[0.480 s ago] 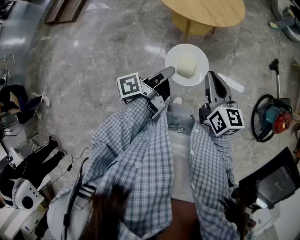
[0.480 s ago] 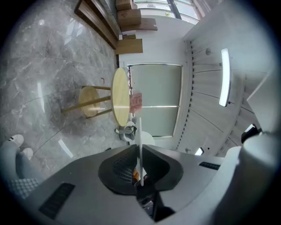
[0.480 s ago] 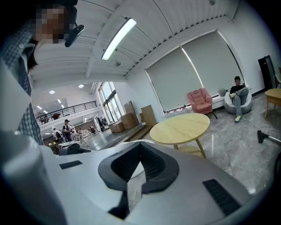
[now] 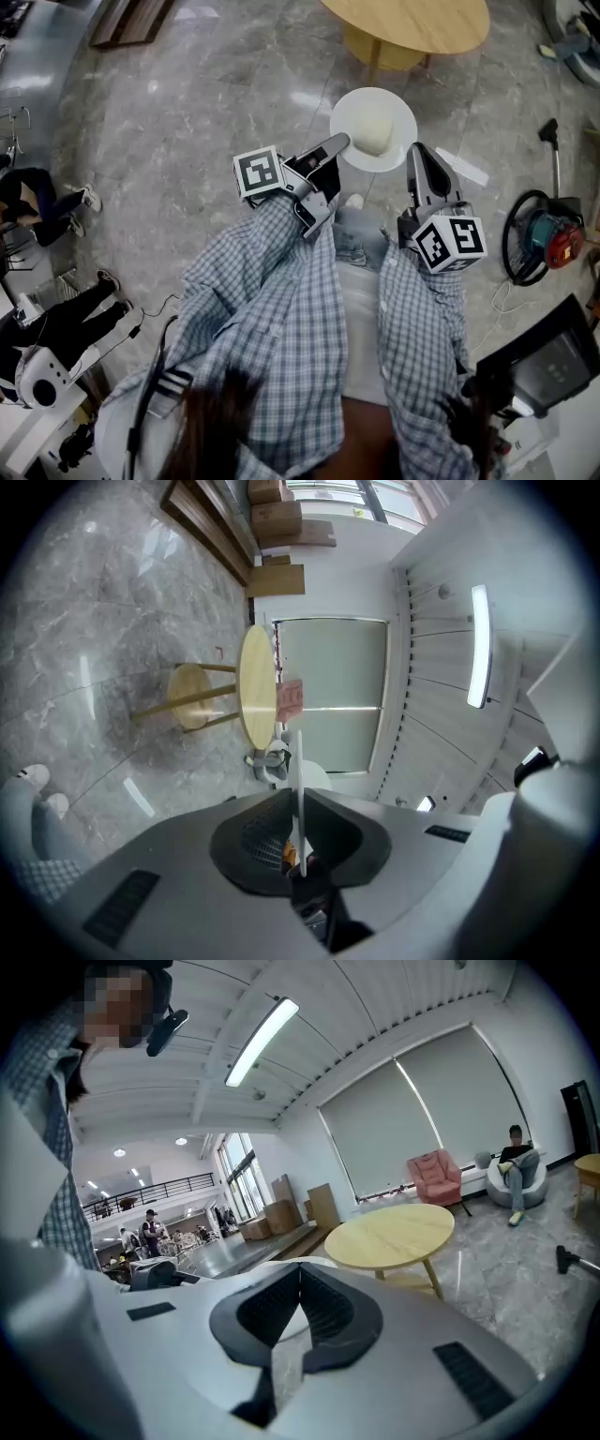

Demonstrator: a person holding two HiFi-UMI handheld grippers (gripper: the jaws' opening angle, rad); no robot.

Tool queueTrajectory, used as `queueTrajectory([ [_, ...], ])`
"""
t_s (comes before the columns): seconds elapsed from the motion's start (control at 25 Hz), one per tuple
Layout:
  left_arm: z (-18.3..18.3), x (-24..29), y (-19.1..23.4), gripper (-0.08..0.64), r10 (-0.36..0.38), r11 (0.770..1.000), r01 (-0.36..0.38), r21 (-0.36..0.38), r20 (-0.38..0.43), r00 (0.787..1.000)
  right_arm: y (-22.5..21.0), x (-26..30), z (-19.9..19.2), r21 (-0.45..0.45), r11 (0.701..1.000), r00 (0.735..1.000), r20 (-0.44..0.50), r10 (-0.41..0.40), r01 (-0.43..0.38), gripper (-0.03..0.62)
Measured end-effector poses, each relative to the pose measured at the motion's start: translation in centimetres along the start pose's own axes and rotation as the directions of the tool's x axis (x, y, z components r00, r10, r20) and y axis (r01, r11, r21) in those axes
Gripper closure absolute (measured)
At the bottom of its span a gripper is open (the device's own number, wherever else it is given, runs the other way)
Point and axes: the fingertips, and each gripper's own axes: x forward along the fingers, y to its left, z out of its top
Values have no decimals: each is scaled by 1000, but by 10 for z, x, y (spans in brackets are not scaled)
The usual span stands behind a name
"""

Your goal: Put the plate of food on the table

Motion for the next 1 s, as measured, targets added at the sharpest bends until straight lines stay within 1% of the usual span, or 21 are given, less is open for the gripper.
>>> queueTrajectory([
  [0.16,0,-1,1,532,3,1000,-3,-1,12,1000,-1,1,-2,-1,1000,1000,-2,4,-4,584],
  [0.56,-6,1,-4,532,-1,1000,0,4,33,999,-19,-14,-1,98,995,1000,14,-28,27,584],
  [0.72,-13,3,-9,532,-8,1000,8,7,40,999,-22,-23,1,99,995,999,17,-33,31,584],
  [1.0,-25,-1,-9,532,-13,1000,13,12,59,998,-21,-36,-4,90,996,1000,21,-17,15,584],
])
